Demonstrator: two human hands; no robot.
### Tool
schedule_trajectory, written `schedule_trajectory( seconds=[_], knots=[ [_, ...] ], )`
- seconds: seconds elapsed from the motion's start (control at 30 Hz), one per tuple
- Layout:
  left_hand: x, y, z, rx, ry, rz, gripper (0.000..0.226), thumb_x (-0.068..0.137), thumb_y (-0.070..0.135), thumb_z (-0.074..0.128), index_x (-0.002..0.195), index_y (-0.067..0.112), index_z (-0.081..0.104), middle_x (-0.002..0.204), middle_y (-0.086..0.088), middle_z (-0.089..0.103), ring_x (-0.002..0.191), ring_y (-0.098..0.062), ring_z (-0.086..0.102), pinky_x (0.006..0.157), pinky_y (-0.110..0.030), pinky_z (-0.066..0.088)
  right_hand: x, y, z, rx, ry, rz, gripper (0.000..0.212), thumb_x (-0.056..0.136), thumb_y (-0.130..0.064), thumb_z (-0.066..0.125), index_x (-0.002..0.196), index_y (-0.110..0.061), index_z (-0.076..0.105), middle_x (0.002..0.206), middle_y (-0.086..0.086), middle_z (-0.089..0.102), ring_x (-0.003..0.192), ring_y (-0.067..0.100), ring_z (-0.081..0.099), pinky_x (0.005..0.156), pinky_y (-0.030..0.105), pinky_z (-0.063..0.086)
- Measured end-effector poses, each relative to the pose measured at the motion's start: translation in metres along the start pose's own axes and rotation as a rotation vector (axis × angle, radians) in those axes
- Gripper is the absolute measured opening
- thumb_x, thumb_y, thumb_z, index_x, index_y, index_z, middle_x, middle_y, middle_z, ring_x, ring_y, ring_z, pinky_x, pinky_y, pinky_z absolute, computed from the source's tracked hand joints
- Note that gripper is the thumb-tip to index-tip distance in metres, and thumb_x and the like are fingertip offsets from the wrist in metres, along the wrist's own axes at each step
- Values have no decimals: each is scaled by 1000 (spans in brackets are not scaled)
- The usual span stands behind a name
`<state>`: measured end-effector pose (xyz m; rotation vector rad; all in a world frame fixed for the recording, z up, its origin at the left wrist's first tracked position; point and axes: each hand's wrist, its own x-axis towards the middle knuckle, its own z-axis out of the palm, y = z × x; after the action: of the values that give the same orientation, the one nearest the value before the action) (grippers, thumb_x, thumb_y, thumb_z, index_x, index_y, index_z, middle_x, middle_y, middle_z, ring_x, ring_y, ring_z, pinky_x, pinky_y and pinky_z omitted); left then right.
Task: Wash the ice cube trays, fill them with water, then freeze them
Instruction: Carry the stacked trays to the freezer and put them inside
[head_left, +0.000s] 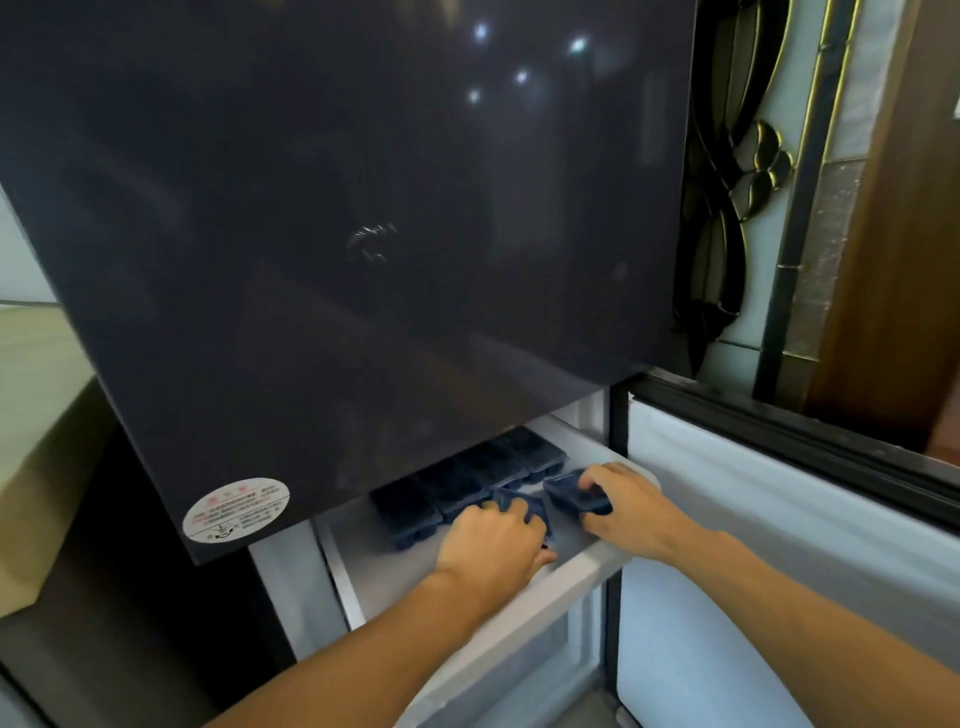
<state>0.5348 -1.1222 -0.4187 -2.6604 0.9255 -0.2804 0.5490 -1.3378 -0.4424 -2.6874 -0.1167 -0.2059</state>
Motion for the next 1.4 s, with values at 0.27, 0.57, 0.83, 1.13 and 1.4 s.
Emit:
schedule_trajectory(
  seconds=[0.27, 0.57, 0.83, 1.13, 1.4],
  knots=[
    [9, 5, 8, -442, 12, -148, 41, 92, 50, 61, 121, 22, 64, 125, -5, 56, 103, -27, 61, 80, -37, 47, 13, -16, -9, -250, -133, 37, 35, 83, -30, 67, 117, -23, 63, 115, 1, 67, 104, 23, 60, 81, 29, 46],
    [20, 11, 4, -848, -67, -282, 10, 88, 17, 69, 95, 14, 75, 118, -10, 65, 102, -23, 64, 88, -33, 54, 13, -29, -14, -485, -223, 70, 31, 91, -22, 55, 121, -21, 64, 123, 7, 66, 120, 30, 57, 95, 37, 50],
    [7, 9, 6, -933, -67, -186, 25, 98, 25, 63, 120, 19, 72, 124, 1, 68, 99, -8, 61, 91, -23, 49, -22, -30, -25, -267, -45, 18, 23, 98, -18, 54, 90, -18, 76, 101, 4, 69, 92, 19, 63, 86, 32, 55],
    [-31, 18, -7, -767, 32, -133, 34, 95, 40, 65, 126, 26, 61, 132, 4, 51, 109, -14, 57, 97, -32, 50, -96, -32, 1, -204, 189, -75, 27, 101, -40, 56, 119, -23, 65, 116, -7, 60, 98, 7, 51, 82, 17, 39],
    [-85, 16, 4, -423, 145, 5, 46, 98, 17, 58, 142, 20, 44, 142, -4, 40, 123, -24, 47, 98, -37, 46, -97, -58, 32, -90, 67, 24, 48, 93, -55, 66, 127, -28, 47, 121, -3, 66, 97, 14, 64, 80, 25, 52]
  ],
)
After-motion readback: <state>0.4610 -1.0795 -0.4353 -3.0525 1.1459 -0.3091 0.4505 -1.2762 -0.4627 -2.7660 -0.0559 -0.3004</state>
